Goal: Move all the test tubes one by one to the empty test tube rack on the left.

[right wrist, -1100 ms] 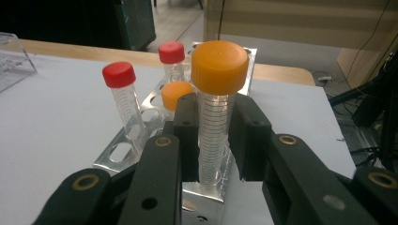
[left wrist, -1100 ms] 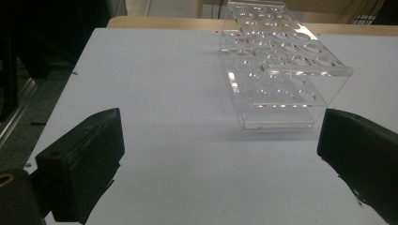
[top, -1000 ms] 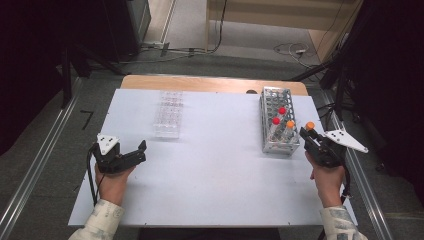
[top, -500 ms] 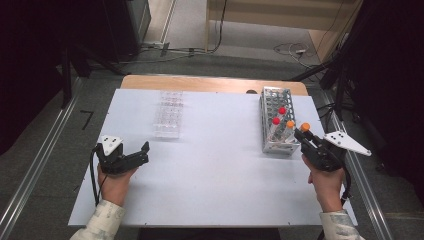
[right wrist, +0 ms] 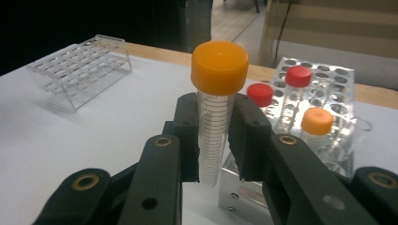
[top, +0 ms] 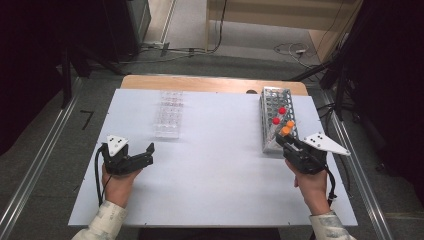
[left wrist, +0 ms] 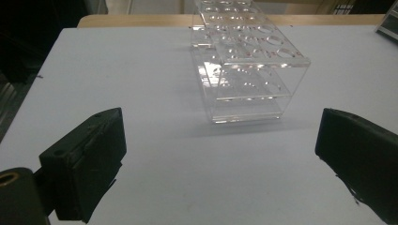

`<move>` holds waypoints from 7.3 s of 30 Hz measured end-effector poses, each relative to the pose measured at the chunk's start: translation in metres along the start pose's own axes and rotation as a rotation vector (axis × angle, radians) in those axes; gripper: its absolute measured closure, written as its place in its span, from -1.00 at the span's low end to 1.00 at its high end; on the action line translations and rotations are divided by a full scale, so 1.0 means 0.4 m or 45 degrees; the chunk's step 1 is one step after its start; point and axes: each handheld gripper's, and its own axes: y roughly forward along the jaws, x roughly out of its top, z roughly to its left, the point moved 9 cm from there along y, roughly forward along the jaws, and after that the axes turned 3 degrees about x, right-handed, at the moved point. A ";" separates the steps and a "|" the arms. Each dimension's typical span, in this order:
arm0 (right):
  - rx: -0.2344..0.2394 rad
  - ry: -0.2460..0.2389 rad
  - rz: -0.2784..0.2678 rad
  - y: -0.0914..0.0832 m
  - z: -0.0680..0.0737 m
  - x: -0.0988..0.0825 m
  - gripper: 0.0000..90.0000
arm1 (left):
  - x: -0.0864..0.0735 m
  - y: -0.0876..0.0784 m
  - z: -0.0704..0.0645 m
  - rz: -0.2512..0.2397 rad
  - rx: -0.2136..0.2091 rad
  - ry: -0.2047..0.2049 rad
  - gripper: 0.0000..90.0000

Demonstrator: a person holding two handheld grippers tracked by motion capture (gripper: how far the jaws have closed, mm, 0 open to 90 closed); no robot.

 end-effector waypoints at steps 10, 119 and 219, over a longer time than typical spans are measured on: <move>0.085 -0.015 0.056 0.054 0.065 -0.033 0.59 | 0.000 -0.001 -0.058 0.008 -0.065 0.046 -0.94; 0.371 -0.145 0.238 0.217 0.331 -0.067 -0.34 | 0.151 0.045 -0.427 0.032 -0.582 0.243 0.56; 0.061 0.058 0.178 0.047 0.009 -0.108 -0.43 | 0.158 0.063 -0.169 -0.005 -0.241 0.060 -0.65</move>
